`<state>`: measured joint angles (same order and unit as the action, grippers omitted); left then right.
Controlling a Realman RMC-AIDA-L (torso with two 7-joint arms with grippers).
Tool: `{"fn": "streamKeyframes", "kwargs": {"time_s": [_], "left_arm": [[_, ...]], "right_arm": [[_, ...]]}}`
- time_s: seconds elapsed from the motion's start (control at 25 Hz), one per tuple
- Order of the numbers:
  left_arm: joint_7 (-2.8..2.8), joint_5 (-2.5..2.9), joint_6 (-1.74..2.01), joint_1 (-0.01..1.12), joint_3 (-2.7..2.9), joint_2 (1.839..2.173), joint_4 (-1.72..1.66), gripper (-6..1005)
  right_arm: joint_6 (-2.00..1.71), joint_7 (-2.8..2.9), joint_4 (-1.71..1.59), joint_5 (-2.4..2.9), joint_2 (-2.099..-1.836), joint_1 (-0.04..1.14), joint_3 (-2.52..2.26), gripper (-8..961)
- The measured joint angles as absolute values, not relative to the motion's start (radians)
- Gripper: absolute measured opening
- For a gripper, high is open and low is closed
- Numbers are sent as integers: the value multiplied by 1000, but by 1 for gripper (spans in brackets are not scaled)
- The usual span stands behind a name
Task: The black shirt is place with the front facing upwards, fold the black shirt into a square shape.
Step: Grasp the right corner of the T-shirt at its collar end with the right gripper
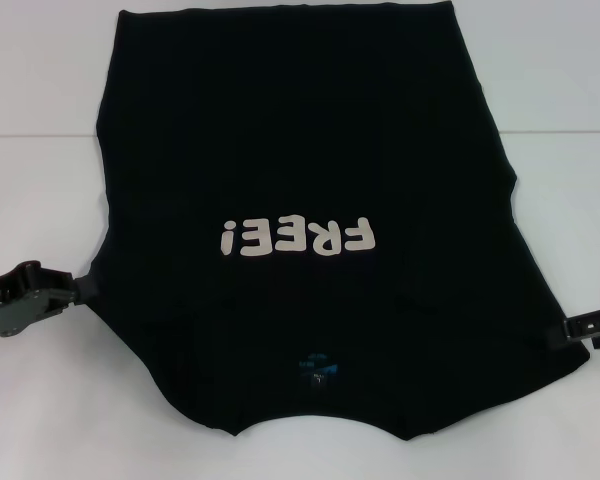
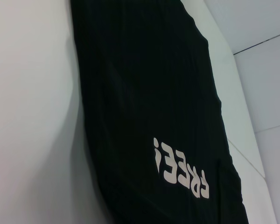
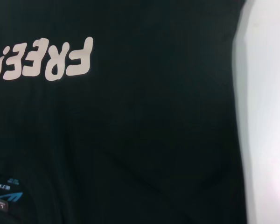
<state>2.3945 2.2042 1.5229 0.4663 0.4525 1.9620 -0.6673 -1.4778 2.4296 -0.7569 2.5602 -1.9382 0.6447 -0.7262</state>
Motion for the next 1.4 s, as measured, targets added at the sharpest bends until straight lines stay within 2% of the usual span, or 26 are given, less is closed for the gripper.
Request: {"fn": "streamKeyframes", "kwargs": {"time_s": [0.56,1.08,1.4], "left_arm": [[2394,2204,1521,465,453,1962,-669,28],[2394,2204,1515,465,453,1963,-667,27],[2395,2204,1515,467,453,1964,-667,27]], "right_arm": [[-1473,2429,-755,2566,-1943,647,-751,866],[-1462,2431,-753,2605,-1967,667,-752,867],[-1464,2425,-752,2602,-1995,692,-759,867]]}}
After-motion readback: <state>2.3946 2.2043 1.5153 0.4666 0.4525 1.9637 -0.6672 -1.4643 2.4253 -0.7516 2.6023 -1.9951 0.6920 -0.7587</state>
